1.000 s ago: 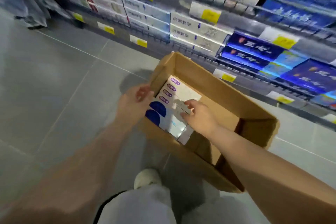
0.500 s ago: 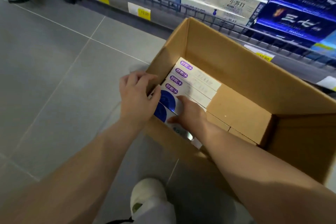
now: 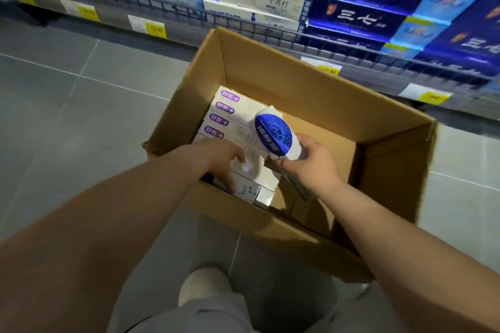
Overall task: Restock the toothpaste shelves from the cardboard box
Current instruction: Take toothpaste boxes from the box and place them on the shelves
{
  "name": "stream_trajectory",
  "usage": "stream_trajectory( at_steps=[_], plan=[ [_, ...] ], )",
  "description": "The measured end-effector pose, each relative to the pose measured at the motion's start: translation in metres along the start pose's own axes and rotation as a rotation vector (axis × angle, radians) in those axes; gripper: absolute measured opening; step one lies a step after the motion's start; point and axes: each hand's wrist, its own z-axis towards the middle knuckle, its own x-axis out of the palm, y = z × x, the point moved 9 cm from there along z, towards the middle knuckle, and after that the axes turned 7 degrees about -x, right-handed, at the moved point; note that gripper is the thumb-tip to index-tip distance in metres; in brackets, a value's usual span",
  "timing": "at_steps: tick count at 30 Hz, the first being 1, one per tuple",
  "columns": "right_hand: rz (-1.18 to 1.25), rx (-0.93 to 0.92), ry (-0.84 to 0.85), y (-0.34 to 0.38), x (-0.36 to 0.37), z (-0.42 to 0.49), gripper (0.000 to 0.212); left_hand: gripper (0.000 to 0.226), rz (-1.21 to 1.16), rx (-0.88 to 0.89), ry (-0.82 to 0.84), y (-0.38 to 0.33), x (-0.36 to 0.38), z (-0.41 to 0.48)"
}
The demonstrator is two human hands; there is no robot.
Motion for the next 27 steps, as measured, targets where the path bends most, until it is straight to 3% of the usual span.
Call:
stream_trajectory(
  at_steps=[4,10,17,23,27],
  plan=[
    [0.042,-0.012,-0.034,-0.011,-0.016,-0.004,0.048,0.086,0.187,-0.005,0.042,-0.003,0.008,0.022],
    [0.084,-0.012,-0.111,-0.019,-0.033,-0.010,0.050,0.062,0.086,0.105,-0.228,-0.013,-0.023,0.014],
    [0.104,-0.006,-0.101,-0.019,-0.032,-0.009,0.051,0.079,0.172,0.042,-0.202,-0.005,-0.012,0.021],
    [0.169,-0.015,-0.174,0.032,-0.084,-0.027,0.053,0.074,-0.248,0.014,-0.429,-0.012,-0.083,-0.043],
    [0.180,-0.029,-0.218,0.111,-0.151,-0.068,0.054,0.076,-0.644,0.012,-0.453,-0.035,-0.149,-0.139]
  ],
)
